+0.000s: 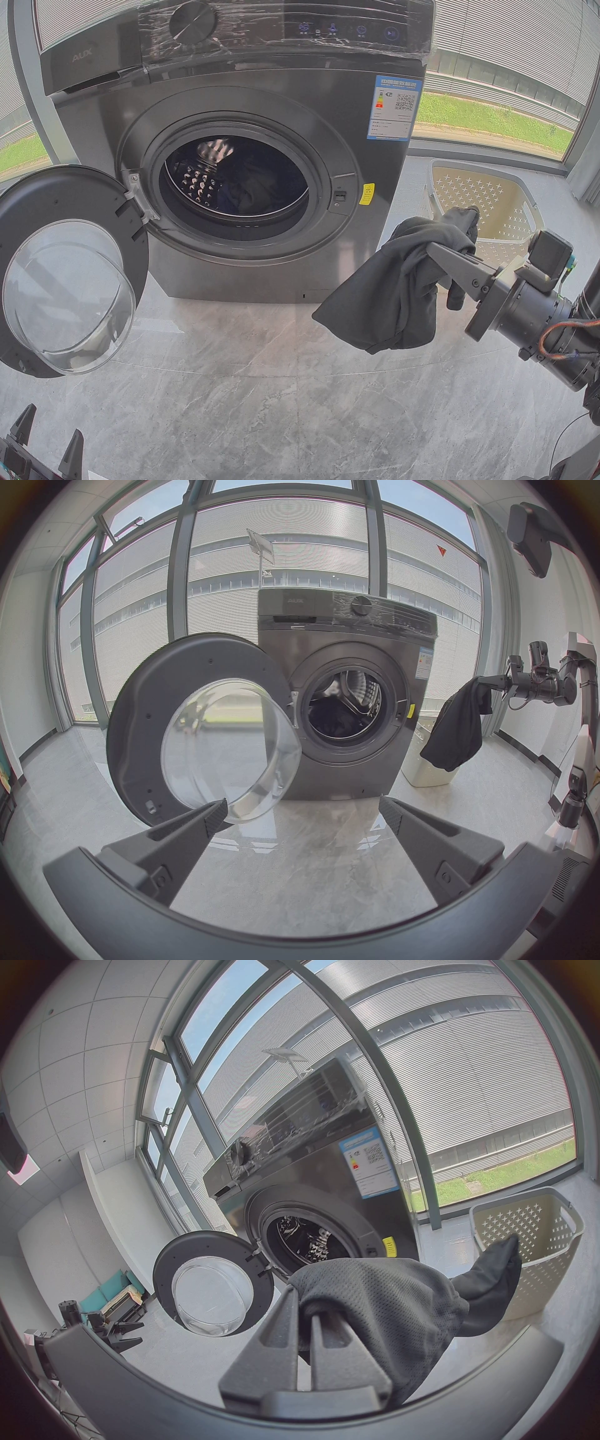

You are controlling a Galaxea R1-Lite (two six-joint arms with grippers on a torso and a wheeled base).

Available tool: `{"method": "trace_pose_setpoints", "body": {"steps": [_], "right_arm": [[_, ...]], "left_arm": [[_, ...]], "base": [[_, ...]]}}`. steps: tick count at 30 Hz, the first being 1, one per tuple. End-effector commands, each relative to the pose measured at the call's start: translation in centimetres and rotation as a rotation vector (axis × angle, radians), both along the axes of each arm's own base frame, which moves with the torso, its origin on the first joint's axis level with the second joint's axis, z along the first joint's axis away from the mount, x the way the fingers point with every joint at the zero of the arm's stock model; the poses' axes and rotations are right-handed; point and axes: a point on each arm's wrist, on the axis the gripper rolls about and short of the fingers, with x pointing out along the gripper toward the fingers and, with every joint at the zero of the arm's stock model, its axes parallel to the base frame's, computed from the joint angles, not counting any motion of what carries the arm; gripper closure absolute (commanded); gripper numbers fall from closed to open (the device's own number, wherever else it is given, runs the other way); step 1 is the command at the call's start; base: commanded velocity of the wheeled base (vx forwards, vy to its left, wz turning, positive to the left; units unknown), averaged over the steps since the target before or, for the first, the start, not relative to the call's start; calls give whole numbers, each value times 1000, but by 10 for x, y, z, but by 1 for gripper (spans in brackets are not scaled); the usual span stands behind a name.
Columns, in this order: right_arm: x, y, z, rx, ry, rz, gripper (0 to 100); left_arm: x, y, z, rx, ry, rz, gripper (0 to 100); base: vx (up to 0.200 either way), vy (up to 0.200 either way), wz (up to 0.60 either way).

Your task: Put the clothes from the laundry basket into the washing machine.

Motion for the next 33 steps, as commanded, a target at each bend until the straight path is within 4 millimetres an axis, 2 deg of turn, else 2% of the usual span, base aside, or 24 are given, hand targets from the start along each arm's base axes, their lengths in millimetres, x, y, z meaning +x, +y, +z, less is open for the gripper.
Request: {"method": "trace_pose_setpoints", "body": {"steps": [1,5,10,15,33], "right_arm": [[10,13,-11,-29,32,11,100],[16,30,-5,10,-5,36,100],[26,42,2,34,-28,38,100],[28,42,10,60,-50,32,100],[32,49,5,46,-38,38,100]], "left_arm": [[0,0,-5,-1,3,0,0],[0,0,-5,-1,3,0,0],[0,0,-5,5,3,0,0],[0,0,-5,11,1,0,0],[0,0,-5,16,-1,0,0]], "base": [[0,200,0],[0,200,0],[0,0,0],[0,0,0],[0,0,0]]}}
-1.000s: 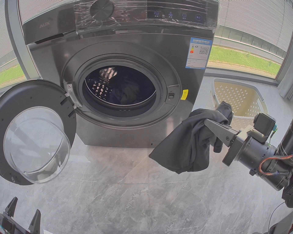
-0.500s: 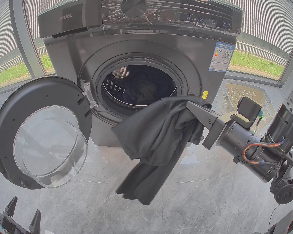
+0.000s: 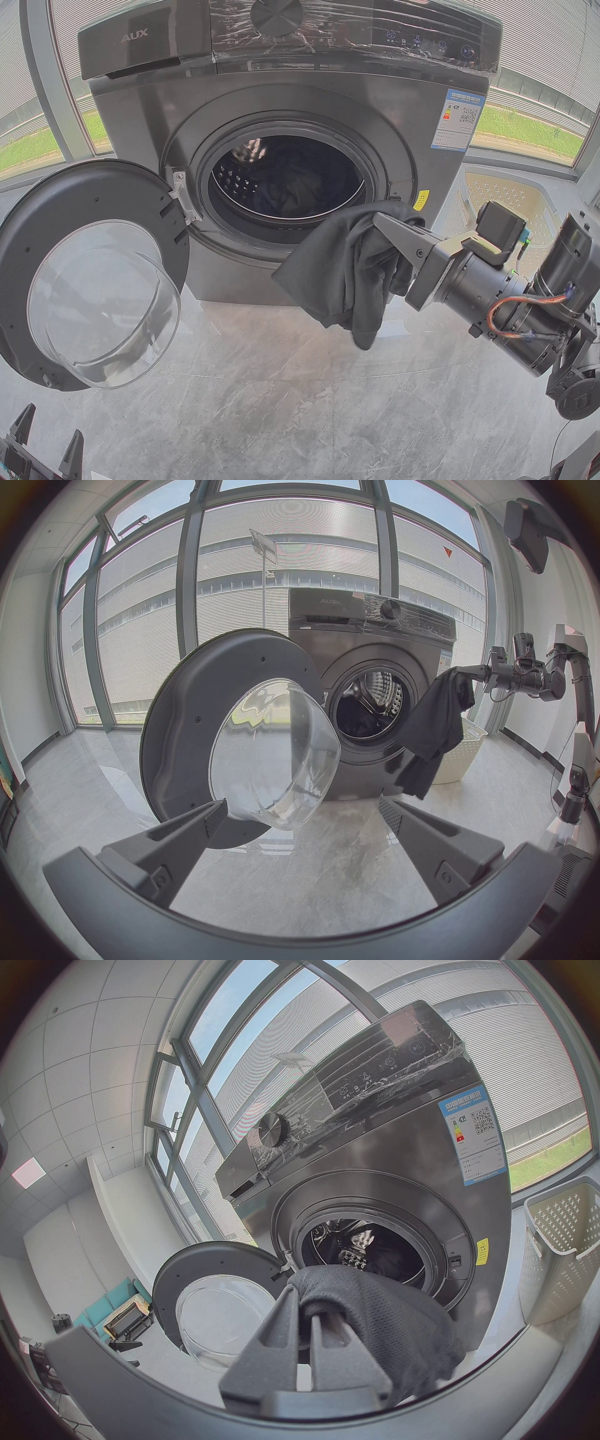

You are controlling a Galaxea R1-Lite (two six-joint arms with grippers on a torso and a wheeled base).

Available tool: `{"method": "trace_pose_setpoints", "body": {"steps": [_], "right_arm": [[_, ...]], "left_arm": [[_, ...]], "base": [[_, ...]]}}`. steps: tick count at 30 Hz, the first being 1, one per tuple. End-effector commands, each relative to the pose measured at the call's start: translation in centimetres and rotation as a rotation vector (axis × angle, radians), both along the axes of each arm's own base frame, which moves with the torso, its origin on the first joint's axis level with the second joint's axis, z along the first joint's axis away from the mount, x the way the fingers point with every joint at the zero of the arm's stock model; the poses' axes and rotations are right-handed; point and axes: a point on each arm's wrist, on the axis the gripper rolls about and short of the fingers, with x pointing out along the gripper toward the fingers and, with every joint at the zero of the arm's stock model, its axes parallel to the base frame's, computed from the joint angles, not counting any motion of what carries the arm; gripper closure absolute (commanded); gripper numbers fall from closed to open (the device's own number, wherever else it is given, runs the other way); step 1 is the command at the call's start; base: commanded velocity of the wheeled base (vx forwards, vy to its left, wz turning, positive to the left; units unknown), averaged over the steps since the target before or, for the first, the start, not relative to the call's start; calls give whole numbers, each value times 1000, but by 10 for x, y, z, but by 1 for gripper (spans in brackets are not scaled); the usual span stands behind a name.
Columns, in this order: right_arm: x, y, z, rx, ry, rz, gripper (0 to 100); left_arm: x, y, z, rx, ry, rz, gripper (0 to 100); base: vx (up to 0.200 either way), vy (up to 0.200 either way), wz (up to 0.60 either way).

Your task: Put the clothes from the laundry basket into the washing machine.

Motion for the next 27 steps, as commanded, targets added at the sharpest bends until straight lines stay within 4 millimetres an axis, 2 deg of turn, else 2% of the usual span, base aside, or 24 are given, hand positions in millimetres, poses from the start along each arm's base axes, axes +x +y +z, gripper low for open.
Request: {"method": "trace_pose_setpoints", "body": {"steps": [1,3,5,6,7,8,9,11,14,21,22,23,25,26,27], "right_arm": [[3,5,-2,-4,3,4,100],[5,8,-4,0,0,6,100],[9,15,-8,9,-4,13,100],[9,15,-8,9,-4,13,100],[12,19,-6,24,-19,11,100],[15,21,-5,34,-24,11,100],[18,25,-3,47,-29,3,100],[19,30,2,71,-33,-5,100],[20,44,20,182,-40,-4,100],[24,47,21,193,-45,-6,100],[24,47,21,195,-45,-5,100],[27,48,18,186,-41,-9,100],[28,49,17,183,-38,-7,100],[29,50,17,187,-43,-8,100],[29,50,16,187,-43,-8,100]], "left_arm": [[0,0,-5,-2,3,1,0],[0,0,-5,9,0,22,0],[-3,1,8,10,-68,30,0],[-3,1,8,10,-68,30,0],[-18,0,57,-2,-253,1,0],[-24,0,78,-13,-295,-33,0],[-24,-1,90,-18,-285,-76,0],[-18,-2,93,-21,-226,-128,0],[14,-6,84,13,-10,-284,0],[71,-10,90,34,137,-432,0],[72,-11,90,34,142,-437,0],[87,-14,89,30,183,-484,0],[94,-16,89,29,205,-509,0],[109,-22,87,26,238,-559,0],[112,-23,87,26,243,-568,0]], "base": [[0,0,0],[0,0,0],[0,0,0],[0,0,0],[0,0,0],[0,0,0],[0,0,0],[0,0,0],[0,0,0],[0,0,0],[0,0,0],[0,0,0],[0,0,0],[0,0,0],[0,0,0]]}}
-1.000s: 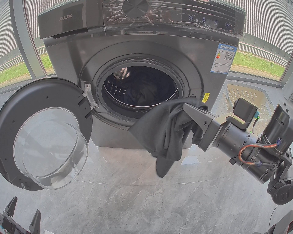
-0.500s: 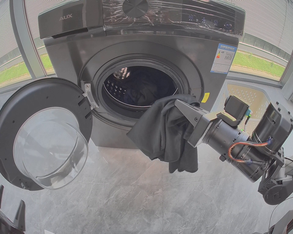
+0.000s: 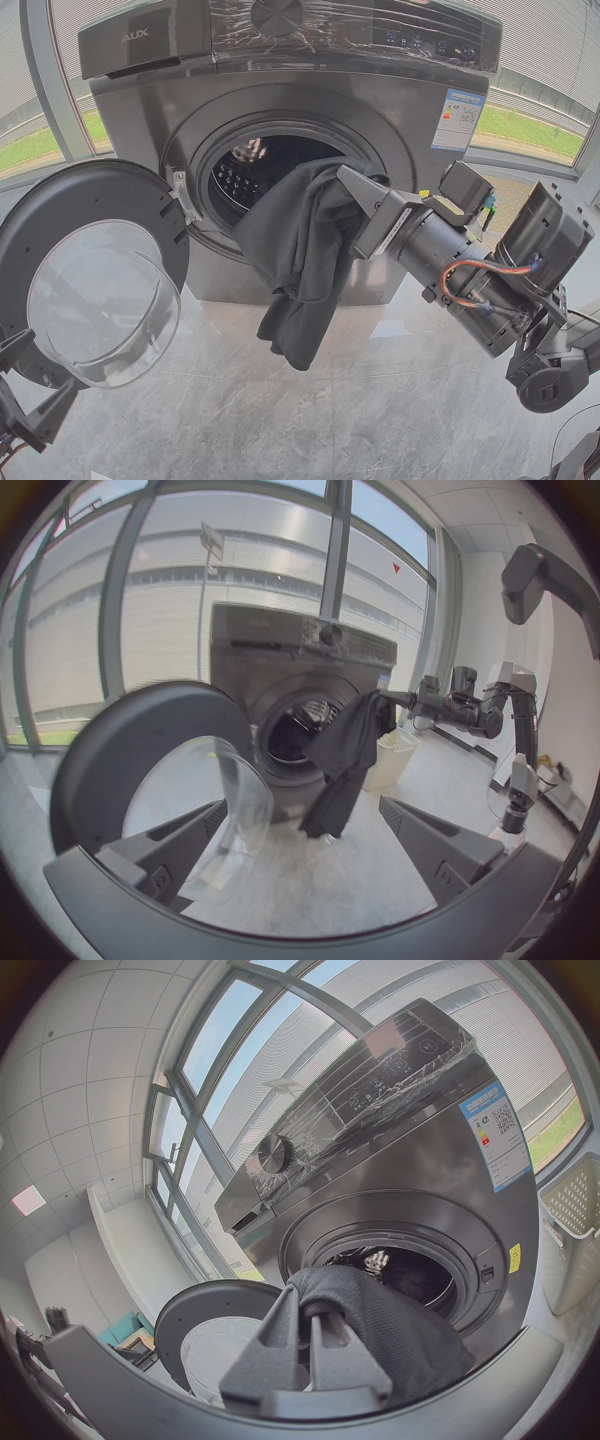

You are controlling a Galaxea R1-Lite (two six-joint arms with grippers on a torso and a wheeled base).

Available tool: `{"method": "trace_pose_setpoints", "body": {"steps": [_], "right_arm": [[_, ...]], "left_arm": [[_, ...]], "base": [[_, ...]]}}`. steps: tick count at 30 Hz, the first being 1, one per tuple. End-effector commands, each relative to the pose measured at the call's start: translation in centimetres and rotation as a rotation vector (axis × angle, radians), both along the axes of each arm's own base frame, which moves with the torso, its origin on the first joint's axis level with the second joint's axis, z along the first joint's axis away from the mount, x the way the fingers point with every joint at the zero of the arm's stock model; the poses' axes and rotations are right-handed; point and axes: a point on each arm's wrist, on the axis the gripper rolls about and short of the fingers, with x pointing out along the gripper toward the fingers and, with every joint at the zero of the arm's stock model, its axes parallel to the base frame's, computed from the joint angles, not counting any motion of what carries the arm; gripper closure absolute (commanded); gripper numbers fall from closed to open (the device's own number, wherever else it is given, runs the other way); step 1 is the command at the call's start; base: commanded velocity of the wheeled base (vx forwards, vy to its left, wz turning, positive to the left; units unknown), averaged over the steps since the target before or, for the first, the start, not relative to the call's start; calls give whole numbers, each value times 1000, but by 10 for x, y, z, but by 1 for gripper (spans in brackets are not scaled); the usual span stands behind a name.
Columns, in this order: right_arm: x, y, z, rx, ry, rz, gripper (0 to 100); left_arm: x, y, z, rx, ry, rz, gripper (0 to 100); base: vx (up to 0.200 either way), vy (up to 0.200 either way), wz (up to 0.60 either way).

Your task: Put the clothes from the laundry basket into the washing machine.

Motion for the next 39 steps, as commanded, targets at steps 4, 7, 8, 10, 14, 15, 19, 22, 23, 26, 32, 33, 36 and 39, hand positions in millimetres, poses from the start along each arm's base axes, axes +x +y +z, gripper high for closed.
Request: {"method": "trace_pose_setpoints", "body": {"steps": [4,7,8,10,14,15,19,22,23,26,32,33,36,39], "right_arm": [[10,13,-2,27,-7,-5,100],[9,13,-2,25,-6,-4,100],[9,12,-2,25,-6,-7,100],[9,12,-3,21,-3,-9,100],[10,12,-3,19,-7,-10,100],[10,13,-3,16,-7,-11,100],[10,13,-4,10,-10,-12,100],[10,12,-4,11,-13,-15,100],[10,12,-4,15,-16,-15,100],[10,12,-5,16,-17,-14,100],[9,12,-4,16,-19,-13,100],[9,12,-4,16,-19,-11,100],[8,13,-4,16,-18,-10,100],[8,13,-4,16,-18,-8,100]], "left_arm": [[100,-32,-23,43,316,-286,0],[118,-42,-27,50,329,-318,0],[133,-49,-32,54,328,-333,0],[144,-55,-37,56,323,-345,0],[164,-68,-49,67,340,-367,0],[168,-71,-51,68,341,-376,0],[177,-80,-57,76,345,-399,0],[187,-96,-60,78,330,-439,0],[190,-100,-61,80,327,-439,0],[201,-110,-66,85,324,-420,0],[227,-123,-73,51,298,-385,0],[232,-126,-74,43,286,-374,0],[245,-132,-76,30,251,-350,0],[253,-138,-77,25,230,-341,0]], "base": [[0,0,0],[0,0,0],[0,0,0],[0,0,0],[0,0,0],[0,0,0],[0,0,0],[0,0,0],[0,0,0],[0,0,0],[0,0,0],[0,0,0],[0,0,0],[0,0,0]]}}
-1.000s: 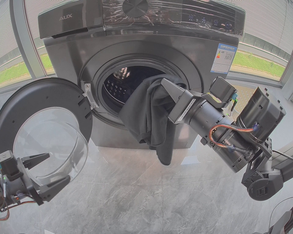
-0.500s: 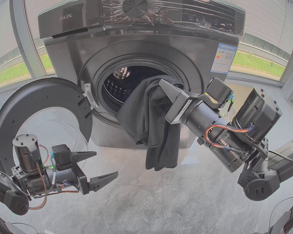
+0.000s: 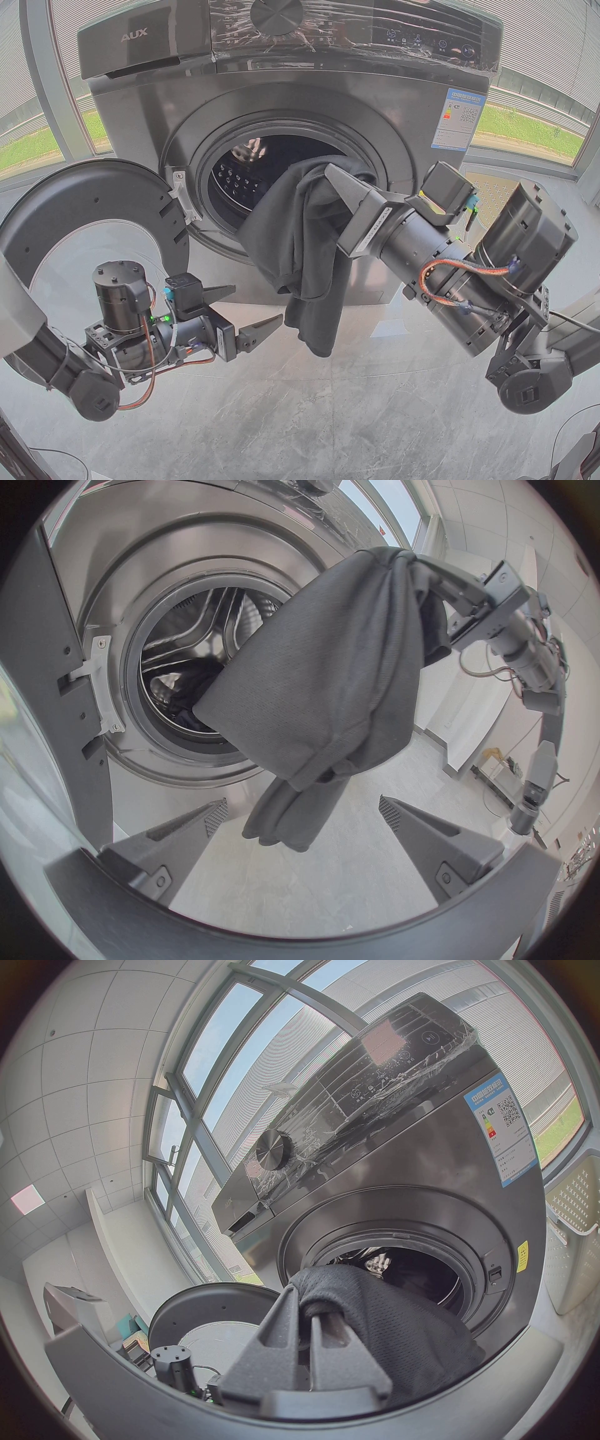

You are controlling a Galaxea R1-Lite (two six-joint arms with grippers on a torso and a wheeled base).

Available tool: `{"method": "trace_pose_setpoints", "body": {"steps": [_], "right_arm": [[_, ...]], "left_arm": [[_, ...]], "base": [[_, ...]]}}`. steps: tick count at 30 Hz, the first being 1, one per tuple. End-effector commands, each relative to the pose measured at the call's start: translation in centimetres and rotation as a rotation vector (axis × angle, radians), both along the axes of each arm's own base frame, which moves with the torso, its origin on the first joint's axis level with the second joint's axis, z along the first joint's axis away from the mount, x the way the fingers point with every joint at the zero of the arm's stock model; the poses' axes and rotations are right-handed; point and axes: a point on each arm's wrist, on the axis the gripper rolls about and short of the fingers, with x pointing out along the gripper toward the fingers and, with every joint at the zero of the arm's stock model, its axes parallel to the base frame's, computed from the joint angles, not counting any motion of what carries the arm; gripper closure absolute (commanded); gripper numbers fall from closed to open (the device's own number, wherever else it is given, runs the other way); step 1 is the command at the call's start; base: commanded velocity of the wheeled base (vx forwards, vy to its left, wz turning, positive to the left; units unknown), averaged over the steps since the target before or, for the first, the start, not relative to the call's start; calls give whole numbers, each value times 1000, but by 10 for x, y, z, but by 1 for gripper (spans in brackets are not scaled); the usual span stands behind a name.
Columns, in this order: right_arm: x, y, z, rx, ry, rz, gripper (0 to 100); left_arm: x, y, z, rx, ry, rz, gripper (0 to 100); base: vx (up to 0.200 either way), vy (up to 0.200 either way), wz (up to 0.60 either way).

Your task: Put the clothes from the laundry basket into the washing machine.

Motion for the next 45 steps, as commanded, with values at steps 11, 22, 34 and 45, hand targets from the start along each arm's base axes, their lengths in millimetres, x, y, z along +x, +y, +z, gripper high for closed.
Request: {"method": "trace_pose_setpoints", "body": {"steps": [11,22,34,45], "right_arm": [[-2,2,-1,-3,1,8,100],[-3,3,-2,-7,1,10,100],[-1,4,-5,-13,8,11,100],[1,7,-13,-32,23,12,100]], "left_arm": [[40,-26,-14,-40,-68,84,0],[51,-32,-13,-63,-95,84,0],[52,-37,-4,-123,-162,96,100],[39,-34,2,-161,-225,83,100]], "base": [[0,0,0],[0,0,0],[0,0,0],[0,0,0]]}}
